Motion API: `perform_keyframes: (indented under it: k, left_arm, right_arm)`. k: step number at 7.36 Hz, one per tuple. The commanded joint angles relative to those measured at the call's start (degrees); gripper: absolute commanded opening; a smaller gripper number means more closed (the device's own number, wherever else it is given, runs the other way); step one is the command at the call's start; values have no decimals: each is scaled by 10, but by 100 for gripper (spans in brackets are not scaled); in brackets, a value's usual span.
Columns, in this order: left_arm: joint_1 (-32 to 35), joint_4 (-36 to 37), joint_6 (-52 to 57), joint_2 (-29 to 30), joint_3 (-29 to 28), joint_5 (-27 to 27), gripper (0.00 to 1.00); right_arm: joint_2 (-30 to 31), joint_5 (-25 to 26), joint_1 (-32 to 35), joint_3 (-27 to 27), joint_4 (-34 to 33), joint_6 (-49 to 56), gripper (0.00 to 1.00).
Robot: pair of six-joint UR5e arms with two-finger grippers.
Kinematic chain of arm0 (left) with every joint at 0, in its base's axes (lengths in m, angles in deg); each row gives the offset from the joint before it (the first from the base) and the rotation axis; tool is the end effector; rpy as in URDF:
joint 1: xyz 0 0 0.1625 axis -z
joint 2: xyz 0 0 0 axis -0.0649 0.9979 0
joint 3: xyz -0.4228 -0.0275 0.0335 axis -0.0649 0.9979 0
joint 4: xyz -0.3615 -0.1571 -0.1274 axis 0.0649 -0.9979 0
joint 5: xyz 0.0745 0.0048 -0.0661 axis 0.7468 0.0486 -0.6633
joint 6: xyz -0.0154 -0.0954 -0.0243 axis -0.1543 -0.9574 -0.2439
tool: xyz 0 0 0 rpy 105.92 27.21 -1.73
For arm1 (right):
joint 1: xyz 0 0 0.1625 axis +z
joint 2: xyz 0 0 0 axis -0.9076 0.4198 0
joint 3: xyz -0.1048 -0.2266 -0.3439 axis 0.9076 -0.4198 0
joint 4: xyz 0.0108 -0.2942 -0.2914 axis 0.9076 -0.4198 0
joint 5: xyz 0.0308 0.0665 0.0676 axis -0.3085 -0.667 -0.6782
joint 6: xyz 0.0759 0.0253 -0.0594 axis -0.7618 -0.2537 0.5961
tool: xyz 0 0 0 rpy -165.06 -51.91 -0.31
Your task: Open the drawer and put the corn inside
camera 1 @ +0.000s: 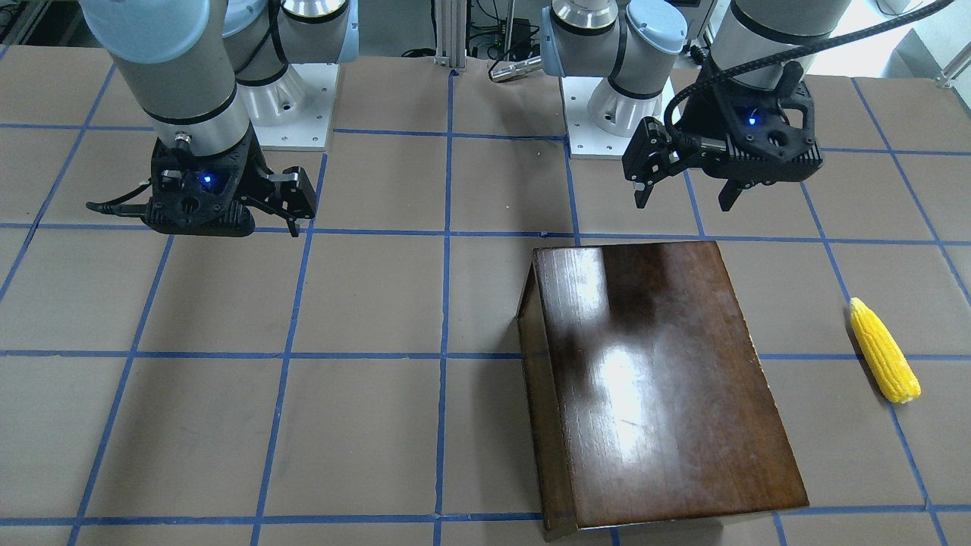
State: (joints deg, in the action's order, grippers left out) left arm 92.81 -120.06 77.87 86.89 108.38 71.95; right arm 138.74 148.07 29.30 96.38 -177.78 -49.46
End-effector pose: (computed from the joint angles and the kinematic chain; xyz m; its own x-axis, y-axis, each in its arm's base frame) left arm -0.1236 -0.5088 0.5186 -0.9992 0.0335 -0.0197 0.0346 0.9980 -0.0536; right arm 0.1672 -0.5131 0.4434 -0.9973 -0.0243 0.0698 -0.0214 0.9989 0.0409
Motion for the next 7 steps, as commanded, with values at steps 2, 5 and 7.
perform_keyframes:
  k: [2, 5, 7]
  left_arm:
    - [1, -1, 1, -1, 0, -2, 100]
    - [1, -1, 1, -3, 0, -2, 100]
    - [1, 0, 0, -2, -1, -18, 100]
  right_arm:
    - [0, 0, 0, 0, 0, 0, 100]
    - [0, 0, 0, 0, 0, 0, 100]
    - [0, -1, 0, 0, 0, 0, 100]
